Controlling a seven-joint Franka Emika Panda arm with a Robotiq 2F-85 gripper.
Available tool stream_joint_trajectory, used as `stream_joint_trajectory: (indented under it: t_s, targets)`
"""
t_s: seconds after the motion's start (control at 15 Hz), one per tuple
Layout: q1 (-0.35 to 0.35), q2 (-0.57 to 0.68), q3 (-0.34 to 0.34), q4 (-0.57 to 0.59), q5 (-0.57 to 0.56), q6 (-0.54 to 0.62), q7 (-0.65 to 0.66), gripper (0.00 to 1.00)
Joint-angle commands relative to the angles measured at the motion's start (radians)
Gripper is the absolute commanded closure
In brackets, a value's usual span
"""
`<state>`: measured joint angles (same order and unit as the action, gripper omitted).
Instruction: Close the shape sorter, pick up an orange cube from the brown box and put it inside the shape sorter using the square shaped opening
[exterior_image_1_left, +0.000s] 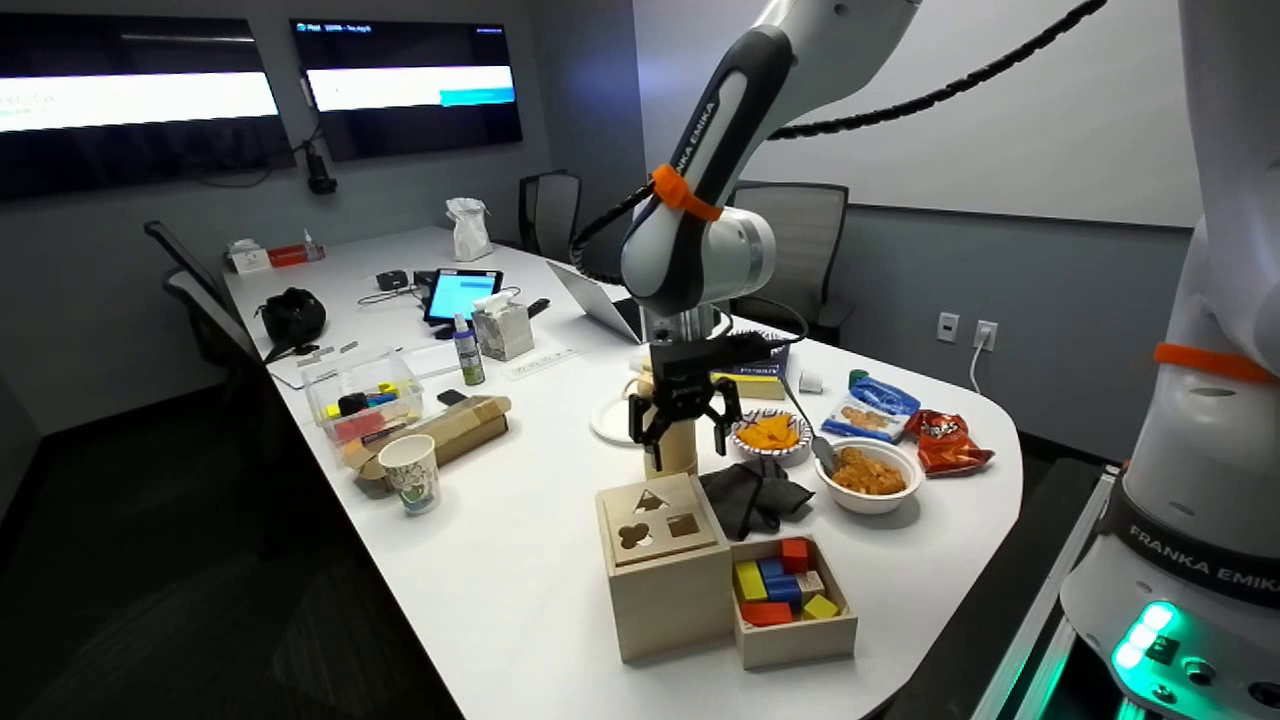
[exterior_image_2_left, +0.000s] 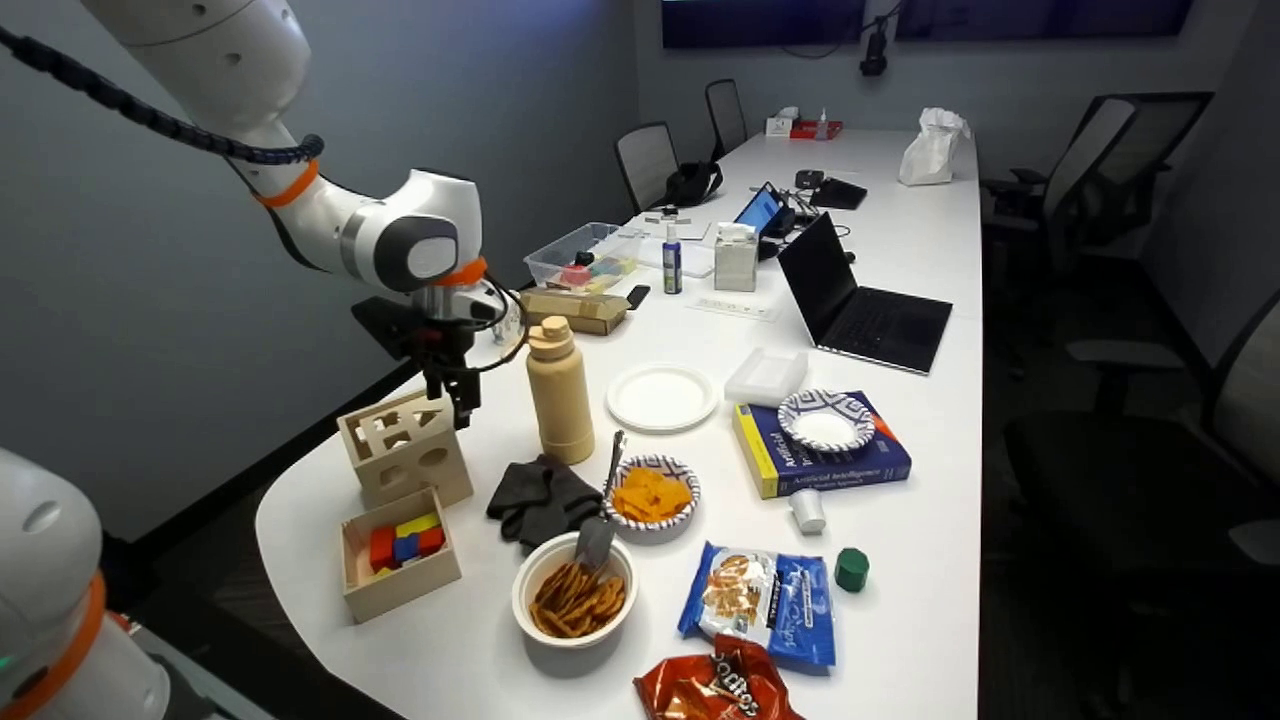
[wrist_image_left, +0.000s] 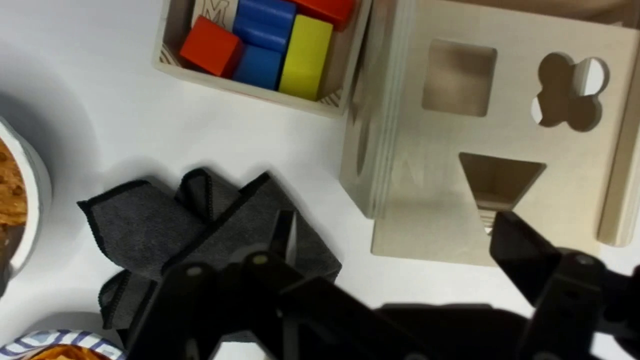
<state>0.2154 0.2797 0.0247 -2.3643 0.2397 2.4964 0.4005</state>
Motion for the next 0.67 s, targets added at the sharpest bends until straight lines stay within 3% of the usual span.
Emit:
stream_joint_trajectory:
  t_s: [0.0, 0.33, 0.6]
  targets:
    - [-0.04, -0.158, 0.017, -0.177, 0.043, 0.054, 0.032, 0.0]
    - [-0.095, -0.276, 0.016, -0.325, 0.145, 0.062, 0.014, 0.0]
    - [-0.123, -0.259, 0.016, -0.355, 0.223, 0.055, -0.011, 0.0]
